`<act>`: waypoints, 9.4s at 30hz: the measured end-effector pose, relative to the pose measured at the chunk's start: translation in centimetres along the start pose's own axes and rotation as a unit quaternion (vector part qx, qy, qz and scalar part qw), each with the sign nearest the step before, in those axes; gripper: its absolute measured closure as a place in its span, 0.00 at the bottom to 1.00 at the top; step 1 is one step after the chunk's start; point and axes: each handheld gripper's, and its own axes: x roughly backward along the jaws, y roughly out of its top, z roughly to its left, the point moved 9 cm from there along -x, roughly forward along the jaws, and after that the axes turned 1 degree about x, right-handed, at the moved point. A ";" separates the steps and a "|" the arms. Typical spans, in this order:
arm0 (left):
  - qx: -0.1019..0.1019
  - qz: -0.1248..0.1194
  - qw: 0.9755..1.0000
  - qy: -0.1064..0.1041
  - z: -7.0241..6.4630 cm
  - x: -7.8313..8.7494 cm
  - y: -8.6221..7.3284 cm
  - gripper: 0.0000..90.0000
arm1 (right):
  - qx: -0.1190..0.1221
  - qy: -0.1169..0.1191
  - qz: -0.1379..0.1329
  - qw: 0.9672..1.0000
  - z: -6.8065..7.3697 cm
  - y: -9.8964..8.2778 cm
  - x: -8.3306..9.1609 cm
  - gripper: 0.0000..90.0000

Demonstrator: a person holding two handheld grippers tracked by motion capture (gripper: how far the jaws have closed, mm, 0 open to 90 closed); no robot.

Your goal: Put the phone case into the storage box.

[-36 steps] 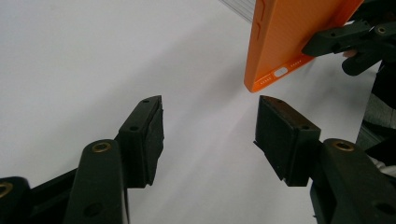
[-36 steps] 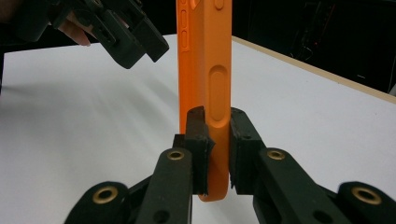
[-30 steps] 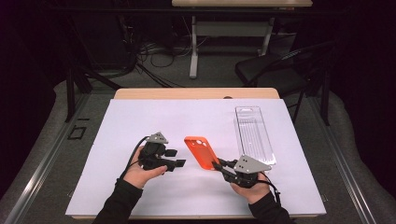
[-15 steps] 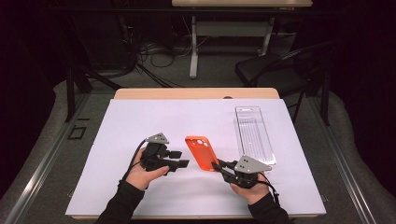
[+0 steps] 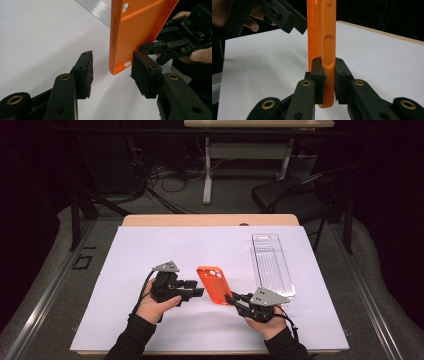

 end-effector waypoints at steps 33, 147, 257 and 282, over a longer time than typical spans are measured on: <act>0.011 -0.043 0.999 0.002 -0.1 1.7 1.7 0.75 | 0.004 0.020 0.015 1.000 1.2 -0.8 -0.7 0.90; 0.097 -0.015 0.995 0.029 0.3 1.7 1.3 0.95 | -0.028 0.033 0.032 0.999 1.5 -1.3 -1.0 0.89; 0.106 0.093 0.976 0.167 1.6 0.6 5.4 0.95 | 0.043 -0.092 0.066 0.993 -1.9 1.3 0.1 0.38; 0.096 0.110 0.975 0.168 1.1 -0.1 5.4 0.95 | 0.028 -0.122 0.098 0.987 -2.7 3.0 -0.7 0.04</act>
